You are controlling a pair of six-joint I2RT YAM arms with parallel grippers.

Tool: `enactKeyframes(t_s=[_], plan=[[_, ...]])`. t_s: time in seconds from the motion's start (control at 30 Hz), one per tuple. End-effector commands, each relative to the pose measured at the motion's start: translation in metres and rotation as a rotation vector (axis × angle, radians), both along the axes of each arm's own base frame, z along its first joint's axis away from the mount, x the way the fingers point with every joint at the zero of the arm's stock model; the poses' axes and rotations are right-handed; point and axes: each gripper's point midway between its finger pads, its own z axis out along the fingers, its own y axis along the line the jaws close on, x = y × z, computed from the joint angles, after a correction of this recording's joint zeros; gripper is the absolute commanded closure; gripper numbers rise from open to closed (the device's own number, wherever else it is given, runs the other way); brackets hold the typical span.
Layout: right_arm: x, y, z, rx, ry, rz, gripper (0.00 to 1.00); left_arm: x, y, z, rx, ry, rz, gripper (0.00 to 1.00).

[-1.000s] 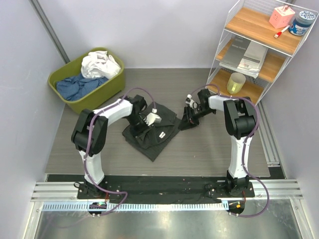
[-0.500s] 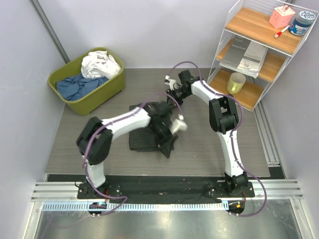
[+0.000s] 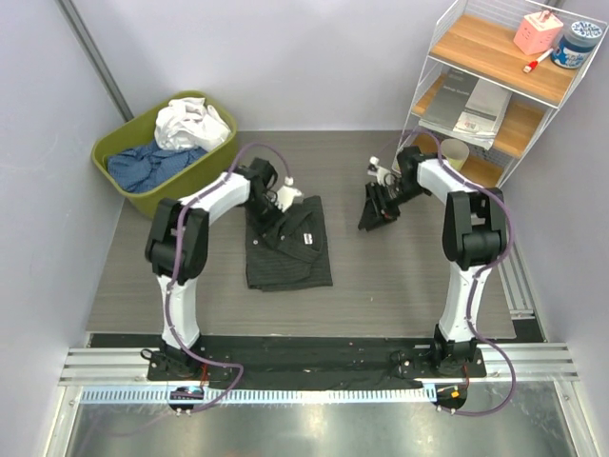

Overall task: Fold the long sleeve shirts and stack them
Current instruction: Fold the shirt

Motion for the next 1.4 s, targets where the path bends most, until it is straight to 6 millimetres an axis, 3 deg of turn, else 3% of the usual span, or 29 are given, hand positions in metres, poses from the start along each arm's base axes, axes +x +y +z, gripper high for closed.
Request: enactKeyframes(t_s=[0.0, 0.07, 0.1, 0.17, 0.2, 0.23, 0.27, 0.3, 0.33, 0.43, 0.47, 0.57, 0.63, 0.73, 0.77, 0.83, 0.87, 0.93, 0.97, 1.03, 1.07, 1.13, 1.2, 1.3, 1.37], plan=[[-0.073, -0.006, 0.023, 0.095, 0.199, -0.023, 0.57, -0.048, 0.002, -0.039, 0.139, 0.154, 0.016, 0.62], [-0.091, -0.011, 0.024, 0.098, 0.22, -0.019, 0.58, -0.076, -0.015, -0.043, 0.141, 0.231, 0.081, 0.64], [-0.103, -0.015, 0.017, 0.09, 0.247, -0.008, 0.59, -0.1, -0.037, -0.043, 0.127, 0.282, 0.074, 0.64], [-0.111, -0.02, 0.011, 0.076, 0.265, -0.007, 0.6, -0.123, -0.077, -0.03, 0.078, 0.37, 0.182, 0.59], [-0.112, -0.023, 0.008, 0.065, 0.268, -0.008, 0.6, -0.135, -0.11, -0.008, 0.025, 0.315, 0.097, 0.55], [-0.109, -0.029, 0.003, 0.035, 0.251, -0.003, 0.6, -0.137, -0.127, 0.005, -0.032, 0.276, 0.056, 0.52], [-0.102, -0.033, 0.003, 0.017, 0.227, 0.004, 0.6, -0.14, -0.143, 0.022, -0.108, 0.268, 0.044, 0.48], [-0.099, -0.038, 0.0, -0.01, 0.207, 0.013, 0.6, -0.137, -0.152, 0.055, -0.213, 0.239, 0.062, 0.46], [-0.094, -0.046, -0.004, -0.059, 0.174, 0.033, 0.6, -0.129, -0.16, 0.067, -0.29, 0.233, 0.113, 0.46], [-0.085, -0.058, -0.009, -0.133, 0.13, 0.057, 0.6, -0.097, -0.138, 0.097, -0.376, 0.168, 0.226, 0.47], [-0.086, -0.059, -0.013, -0.143, 0.142, 0.061, 0.6, -0.071, -0.121, 0.102, -0.407, 0.149, 0.326, 0.48], [-0.08, -0.06, -0.021, -0.157, 0.132, 0.057, 0.61, -0.042, -0.075, 0.091, -0.417, 0.148, 0.496, 0.51], [-0.075, -0.058, -0.034, -0.174, 0.136, 0.057, 0.62, -0.043, -0.054, 0.073, -0.384, 0.185, 0.552, 0.51], [-0.056, -0.049, -0.055, -0.18, 0.13, 0.079, 0.62, -0.043, -0.03, 0.064, -0.414, 0.242, 0.633, 0.53], [-0.042, -0.046, -0.054, -0.176, 0.098, 0.084, 0.63, -0.051, -0.018, 0.053, -0.422, 0.297, 0.673, 0.54], [-0.031, -0.035, -0.066, -0.182, 0.094, 0.104, 0.63, -0.053, -0.01, 0.05, -0.452, 0.317, 0.709, 0.58], [-0.013, -0.027, -0.062, -0.176, 0.046, 0.112, 0.63, -0.056, -0.002, 0.044, -0.45, 0.326, 0.741, 0.59], [-0.002, -0.01, -0.069, -0.166, 0.034, 0.132, 0.63, -0.057, 0.001, 0.044, -0.475, 0.332, 0.75, 0.62], [0.014, -0.001, -0.063, -0.156, -0.015, 0.139, 0.63, -0.056, 0.004, 0.045, -0.478, 0.322, 0.754, 0.62], [0.025, 0.017, -0.06, -0.128, -0.049, 0.162, 0.64, -0.059, 0.004, 0.045, -0.487, 0.312, 0.735, 0.62], [0.04, 0.025, -0.049, -0.116, -0.097, 0.161, 0.64, -0.06, 0.004, 0.047, -0.493, 0.305, 0.728, 0.62], [0.052, 0.031, -0.035, -0.091, -0.14, 0.168, 0.63, -0.063, 0.002, 0.049, -0.508, 0.298, 0.694, 0.63], [0.068, 0.03, -0.009, -0.091, -0.228, 0.173, 0.61, -0.064, 0.003, 0.048, -0.511, 0.291, 0.689, 0.63], [0.066, 0.013, 0.031, -0.087, -0.281, 0.158, 0.58, -0.063, -0.001, 0.049, -0.534, 0.296, 0.669, 0.63], [0.043, -0.005, 0.05, -0.089, -0.245, 0.127, 0.58, -0.055, -0.003, 0.051, -0.538, 0.255, 0.633, 0.62]])
